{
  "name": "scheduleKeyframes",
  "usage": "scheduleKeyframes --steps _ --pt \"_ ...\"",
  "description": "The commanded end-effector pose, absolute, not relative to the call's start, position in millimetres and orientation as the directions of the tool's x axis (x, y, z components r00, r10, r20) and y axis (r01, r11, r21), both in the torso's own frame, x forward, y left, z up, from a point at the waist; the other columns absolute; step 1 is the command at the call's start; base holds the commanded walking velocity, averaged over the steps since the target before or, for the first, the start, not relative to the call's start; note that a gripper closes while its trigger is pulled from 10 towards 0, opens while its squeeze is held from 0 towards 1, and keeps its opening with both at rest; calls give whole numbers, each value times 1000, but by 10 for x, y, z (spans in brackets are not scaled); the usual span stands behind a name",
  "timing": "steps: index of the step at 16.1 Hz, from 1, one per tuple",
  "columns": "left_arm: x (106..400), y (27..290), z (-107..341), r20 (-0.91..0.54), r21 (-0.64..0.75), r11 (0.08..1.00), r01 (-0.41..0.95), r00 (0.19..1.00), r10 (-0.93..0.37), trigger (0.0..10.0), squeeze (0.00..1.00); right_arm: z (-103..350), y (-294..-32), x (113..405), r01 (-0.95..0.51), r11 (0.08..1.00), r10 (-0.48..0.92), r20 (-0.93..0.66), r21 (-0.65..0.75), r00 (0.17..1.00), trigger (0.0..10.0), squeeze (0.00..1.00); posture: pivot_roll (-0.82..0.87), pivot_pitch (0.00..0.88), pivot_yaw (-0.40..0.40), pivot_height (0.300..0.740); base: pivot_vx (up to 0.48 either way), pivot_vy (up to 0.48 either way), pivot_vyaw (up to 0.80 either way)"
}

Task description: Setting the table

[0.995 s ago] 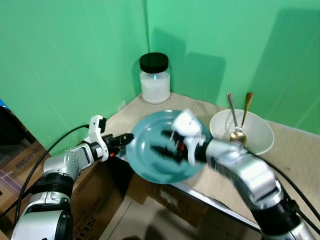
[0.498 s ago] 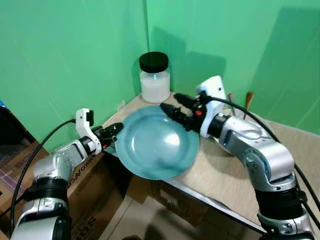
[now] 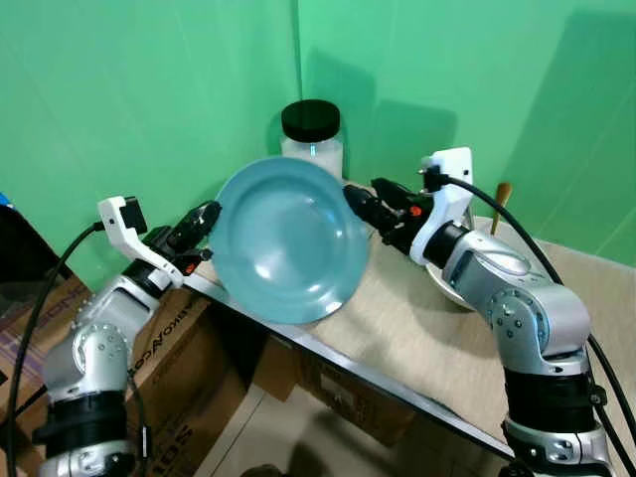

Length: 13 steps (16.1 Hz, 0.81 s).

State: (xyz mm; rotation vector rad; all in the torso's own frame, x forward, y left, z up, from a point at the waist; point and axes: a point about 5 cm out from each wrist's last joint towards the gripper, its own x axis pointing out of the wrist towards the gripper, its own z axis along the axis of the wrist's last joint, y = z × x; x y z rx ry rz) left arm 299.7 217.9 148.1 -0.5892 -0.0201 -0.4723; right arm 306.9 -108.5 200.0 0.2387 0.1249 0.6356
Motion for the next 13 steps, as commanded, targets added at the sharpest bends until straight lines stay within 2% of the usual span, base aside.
scheduleKeyframes --steps 1,5,8,13 --pt "2948 2182 1648 234 -507 725 466 884 -405 0 0 2061 -1106 3098 -559 777 590 -24 291 807 10000 1000 -36 0 60 740 0 0 0" --pt "2873 2154 1773 311 -499 704 505 863 -399 0 0 2064 -1206 3150 -527 765 571 -11 371 821 10000 1000 -36 0 58 740 0 0 0" --pt "2789 2184 1963 422 -504 654 564 822 -383 0 0 2058 -1281 3167 -509 750 564 -6 423 826 10000 1000 -36 0 59 740 0 0 0" --pt "2639 2208 2110 499 -489 568 662 746 -440 0 0 2063 -1459 3202 -457 729 527 9 510 850 10000 1000 -34 0 57 740 0 0 0"
